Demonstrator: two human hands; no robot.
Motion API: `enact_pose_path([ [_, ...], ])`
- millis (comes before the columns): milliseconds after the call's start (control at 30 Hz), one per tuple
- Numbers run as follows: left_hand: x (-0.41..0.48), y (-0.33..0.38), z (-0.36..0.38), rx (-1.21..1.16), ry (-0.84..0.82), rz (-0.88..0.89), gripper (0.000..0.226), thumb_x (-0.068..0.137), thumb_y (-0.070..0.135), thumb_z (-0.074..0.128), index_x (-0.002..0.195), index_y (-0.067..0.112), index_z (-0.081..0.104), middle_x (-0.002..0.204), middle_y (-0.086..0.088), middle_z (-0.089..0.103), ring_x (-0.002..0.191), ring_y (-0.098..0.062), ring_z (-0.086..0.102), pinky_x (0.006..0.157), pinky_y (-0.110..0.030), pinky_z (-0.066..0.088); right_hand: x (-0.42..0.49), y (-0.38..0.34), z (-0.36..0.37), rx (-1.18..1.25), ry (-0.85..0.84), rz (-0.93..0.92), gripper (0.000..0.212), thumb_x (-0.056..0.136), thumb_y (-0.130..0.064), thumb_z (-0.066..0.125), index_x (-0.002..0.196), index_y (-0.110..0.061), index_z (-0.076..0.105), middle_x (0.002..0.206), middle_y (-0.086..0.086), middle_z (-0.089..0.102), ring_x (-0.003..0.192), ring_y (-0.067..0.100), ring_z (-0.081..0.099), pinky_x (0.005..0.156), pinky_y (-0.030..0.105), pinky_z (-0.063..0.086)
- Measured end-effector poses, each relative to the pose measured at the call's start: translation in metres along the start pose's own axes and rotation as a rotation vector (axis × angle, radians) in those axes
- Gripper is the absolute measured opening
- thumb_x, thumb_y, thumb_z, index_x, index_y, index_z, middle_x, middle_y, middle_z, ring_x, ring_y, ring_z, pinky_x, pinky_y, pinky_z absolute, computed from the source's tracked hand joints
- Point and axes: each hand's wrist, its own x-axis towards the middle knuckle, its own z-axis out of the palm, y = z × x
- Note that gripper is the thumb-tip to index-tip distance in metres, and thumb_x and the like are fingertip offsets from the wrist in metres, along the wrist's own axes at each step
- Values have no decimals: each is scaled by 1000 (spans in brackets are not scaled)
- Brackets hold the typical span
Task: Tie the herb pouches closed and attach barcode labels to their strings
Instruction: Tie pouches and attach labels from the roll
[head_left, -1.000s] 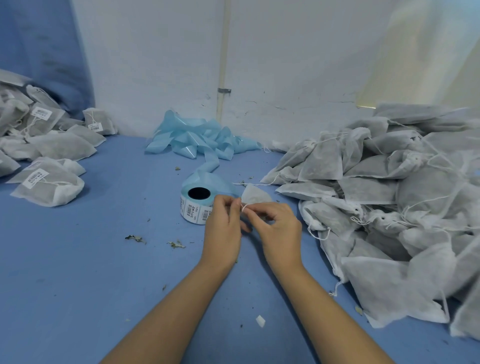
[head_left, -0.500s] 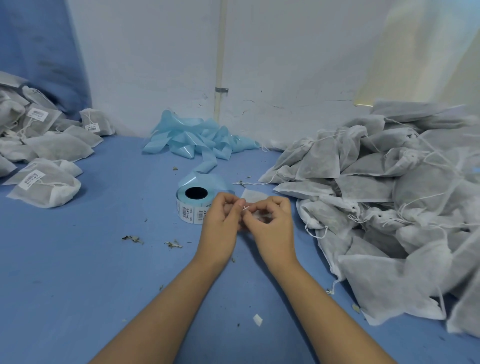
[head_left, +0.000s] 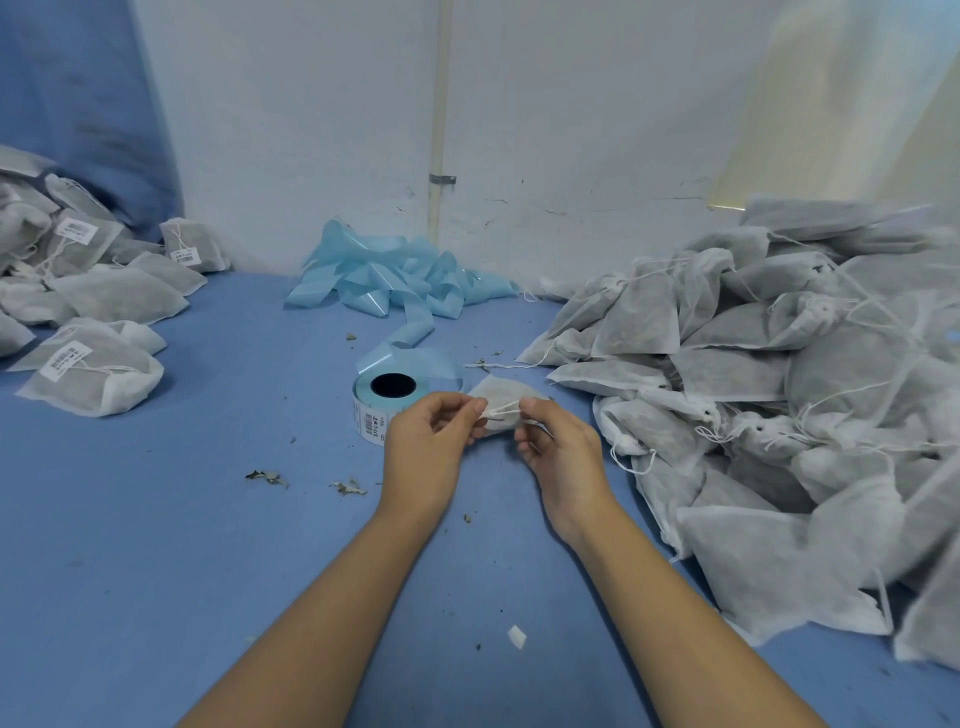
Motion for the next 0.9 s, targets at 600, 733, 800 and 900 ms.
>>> enact_pose_path([
  [600, -4, 3, 1, 82, -26, -114, 19, 91, 3, 48, 86, 10, 65, 78, -7, 63, 71, -15, 56, 68, -21, 46, 6, 2, -6, 177, 50, 67, 15, 86, -4, 57, 73, -9, 63, 67, -2, 62, 56, 7, 53, 55, 15, 46],
  [733, -7, 4, 0, 424, -87, 102, 35, 79, -7, 50, 98, 18, 63, 100, 3, 58, 91, -6, 52, 72, -8, 38, 8, 0, -7, 239, 24, 116, 12, 88, -9, 56, 76, -11, 61, 68, -3, 61, 56, 7, 53, 54, 16, 44],
  [800, -9, 2, -2, 592, -140, 297, 41, 75, -11, 51, 104, 14, 62, 101, 5, 54, 96, -7, 47, 76, -15, 36, 8, -2, -9, 323, -50, 182, 6, 82, -15, 60, 77, -13, 59, 70, -3, 59, 59, 8, 53, 58, 18, 44],
  [900, -9, 0, -4, 768, -238, 467, 39, 77, -11, 50, 110, 9, 58, 102, -3, 57, 97, -20, 50, 75, -30, 40, 4, -2, -8, 431, -241, 273, 12, 66, -21, 71, 70, -12, 64, 73, 0, 59, 62, 10, 54, 62, 21, 47],
])
